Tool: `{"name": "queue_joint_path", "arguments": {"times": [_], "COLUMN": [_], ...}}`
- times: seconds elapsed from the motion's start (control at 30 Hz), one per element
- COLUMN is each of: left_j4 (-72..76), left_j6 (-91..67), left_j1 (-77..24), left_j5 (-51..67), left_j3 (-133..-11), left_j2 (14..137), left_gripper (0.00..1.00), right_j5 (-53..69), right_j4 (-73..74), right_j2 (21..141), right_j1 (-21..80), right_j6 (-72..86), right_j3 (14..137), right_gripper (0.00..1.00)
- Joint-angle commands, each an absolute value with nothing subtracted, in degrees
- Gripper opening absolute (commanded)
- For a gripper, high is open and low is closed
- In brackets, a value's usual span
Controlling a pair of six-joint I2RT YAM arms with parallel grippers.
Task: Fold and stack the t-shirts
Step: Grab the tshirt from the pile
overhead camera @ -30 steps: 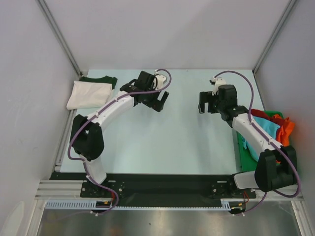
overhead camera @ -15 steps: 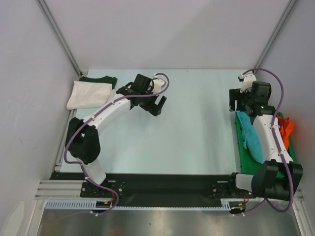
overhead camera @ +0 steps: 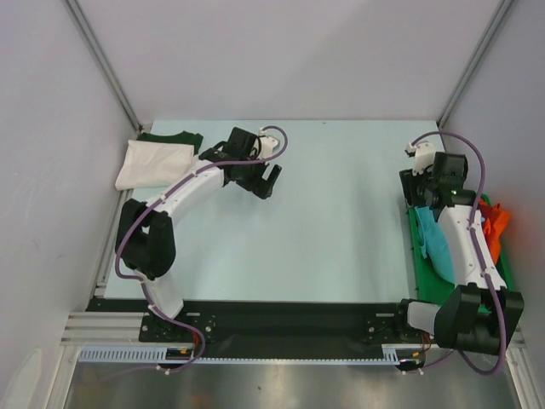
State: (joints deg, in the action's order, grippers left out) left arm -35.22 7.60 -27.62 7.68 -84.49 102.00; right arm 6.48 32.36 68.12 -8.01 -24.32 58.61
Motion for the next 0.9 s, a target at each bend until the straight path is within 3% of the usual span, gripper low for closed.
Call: {"name": "queue_joint_path", "arguments": {"times": [0.0, 0.17, 0.4, 0.6, 0.73, 0.87], "left_j4": [-34.72, -34.37, -34.10, -34.01, -34.01, -34.28], "left_j6": [8.44, 8.88, 9.93, 9.93, 9.67, 9.67], "left_j1": [-28.21, -29.35, -31.02, -31.73, -31.73, -31.73], "left_j5": [7.39, 6.68, 3.96, 3.87, 3.60, 3.60], "left_j3": [-85.08, -84.02, -83.58, -83.41, -83.85, -84.46], "left_j2": [100.63, 100.55, 100.11, 100.11, 100.72, 101.16], "left_gripper": [0.94, 0.94, 0.95, 0.96, 0.96, 0.96], "right_j5": [6.15, 4.75, 4.66, 4.92, 5.01, 4.13], "right_j4": [29.54, 27.43, 25.05, 23.73, 23.03, 21.89], "right_j2": [71.53, 75.14, 79.54, 82.79, 83.67, 84.29], "right_j1": [-8.52, -8.79, -9.14, -9.32, -9.67, -9.93], "right_j6": [-25.66, -27.50, -27.51, -28.04, -27.42, -27.16], "right_j3": [58.10, 57.74, 58.18, 58.88, 59.15, 58.71], "right_gripper": [0.53, 0.63, 0.65, 0.57, 0.46, 0.46]}}
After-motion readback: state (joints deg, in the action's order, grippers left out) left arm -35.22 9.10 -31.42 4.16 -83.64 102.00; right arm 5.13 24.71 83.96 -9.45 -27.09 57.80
